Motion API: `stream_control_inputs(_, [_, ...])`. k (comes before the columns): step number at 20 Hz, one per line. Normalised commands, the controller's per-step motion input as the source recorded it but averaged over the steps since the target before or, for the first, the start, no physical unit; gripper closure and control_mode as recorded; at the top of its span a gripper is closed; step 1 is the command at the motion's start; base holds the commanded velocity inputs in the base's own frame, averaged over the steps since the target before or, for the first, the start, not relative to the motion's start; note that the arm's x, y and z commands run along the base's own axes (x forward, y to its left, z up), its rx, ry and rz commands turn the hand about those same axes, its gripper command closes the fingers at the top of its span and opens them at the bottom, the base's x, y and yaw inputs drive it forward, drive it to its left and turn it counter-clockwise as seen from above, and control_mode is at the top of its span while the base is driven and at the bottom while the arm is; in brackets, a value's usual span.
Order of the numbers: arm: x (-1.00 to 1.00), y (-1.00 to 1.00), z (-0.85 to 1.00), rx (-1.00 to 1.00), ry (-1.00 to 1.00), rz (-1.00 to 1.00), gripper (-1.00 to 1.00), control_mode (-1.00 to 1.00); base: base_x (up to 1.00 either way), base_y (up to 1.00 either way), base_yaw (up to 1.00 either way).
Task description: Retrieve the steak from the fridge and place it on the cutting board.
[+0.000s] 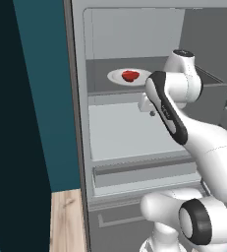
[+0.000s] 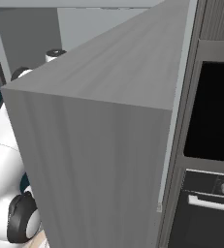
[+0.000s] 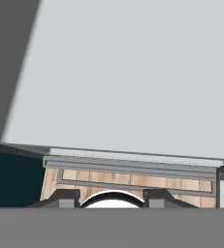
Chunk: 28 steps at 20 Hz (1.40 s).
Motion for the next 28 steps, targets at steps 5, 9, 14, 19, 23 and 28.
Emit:
stream_control_inputs(5, [0.0, 0.0, 0.0, 0.0, -0.07, 0.0, -1.0, -1.0, 0.0, 0.0, 0.0])
stream_control_inputs(9, [-0.05, 0.0, 0.1, 0.04, -0.27, 0.0, -1.0, -1.0, 0.0, 0.0, 0.0])
stream_control_inputs(14, [-0.07, 0.0, 0.34, 0.02, -0.31, -0.01, -1.0, -1.0, 0.0, 0.0, 0.0])
stream_control_inputs(19, [-0.06, 0.0, 0.53, 0.0, -0.23, 0.0, -1.0, -1.0, 0.0, 0.0, 0.0])
stream_control_inputs(23, [-0.05, 0.03, 0.36, -0.01, -0.11, -0.05, -1.0, -1.0, 0.0, 0.0, 0.0])
stream_control_inputs(28, [0.0, 0.47, 0.39, 0.0, 0.0, -0.2, -1.0, -1.0, 0.0, 0.0, 0.0])
